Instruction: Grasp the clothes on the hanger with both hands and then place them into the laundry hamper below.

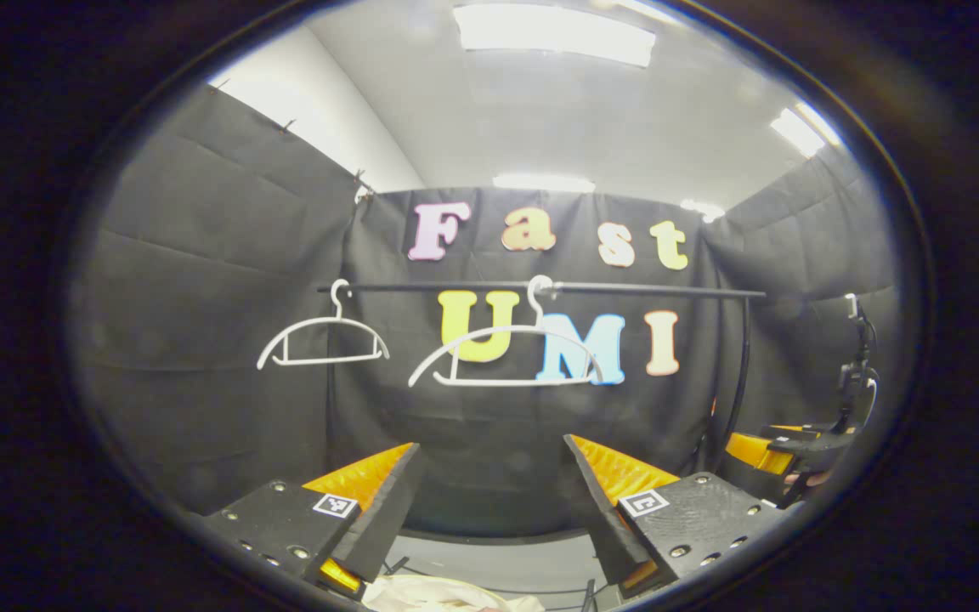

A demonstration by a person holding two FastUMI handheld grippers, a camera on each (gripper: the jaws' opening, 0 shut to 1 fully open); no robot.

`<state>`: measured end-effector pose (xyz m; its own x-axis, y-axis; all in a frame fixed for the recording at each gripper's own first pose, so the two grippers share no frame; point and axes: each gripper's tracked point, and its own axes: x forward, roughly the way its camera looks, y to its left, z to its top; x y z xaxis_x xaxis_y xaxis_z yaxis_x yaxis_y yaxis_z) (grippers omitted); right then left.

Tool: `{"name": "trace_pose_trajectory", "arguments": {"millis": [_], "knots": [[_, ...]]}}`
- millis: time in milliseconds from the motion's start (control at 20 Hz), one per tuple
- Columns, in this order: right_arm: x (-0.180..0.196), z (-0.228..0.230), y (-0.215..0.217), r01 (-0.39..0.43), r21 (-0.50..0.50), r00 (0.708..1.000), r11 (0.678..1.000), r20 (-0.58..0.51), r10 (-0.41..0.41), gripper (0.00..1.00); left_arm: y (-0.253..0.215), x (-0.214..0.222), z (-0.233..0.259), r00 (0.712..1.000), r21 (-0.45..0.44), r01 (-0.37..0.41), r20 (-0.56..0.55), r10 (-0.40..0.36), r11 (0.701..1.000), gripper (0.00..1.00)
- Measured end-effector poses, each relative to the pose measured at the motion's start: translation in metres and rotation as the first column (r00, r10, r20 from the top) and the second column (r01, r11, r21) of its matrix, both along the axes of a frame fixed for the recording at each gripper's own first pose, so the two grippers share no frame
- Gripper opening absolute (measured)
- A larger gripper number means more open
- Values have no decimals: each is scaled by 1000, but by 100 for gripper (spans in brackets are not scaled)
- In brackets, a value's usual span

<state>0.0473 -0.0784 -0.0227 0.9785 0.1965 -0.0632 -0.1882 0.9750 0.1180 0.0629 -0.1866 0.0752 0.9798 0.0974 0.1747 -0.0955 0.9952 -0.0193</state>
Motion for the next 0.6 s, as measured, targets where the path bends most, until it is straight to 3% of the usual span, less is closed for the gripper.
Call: {"name": "trace_pose_trajectory", "arguments": {"millis": [150,400,600], "knots": [[-12,9,-28,34,16,998,999,48,-35,97,2,-8,5,998,-68,-37,51,41,997,95],[-33,-14,-62,110,21,994,994,22,-110,98,12,-33,-16,994,-9,-105,7,105,994,94],[-41,-35,-69,160,9,987,987,-33,-160,98,24,-35,-40,992,-10,-121,-44,120,993,95]]}}
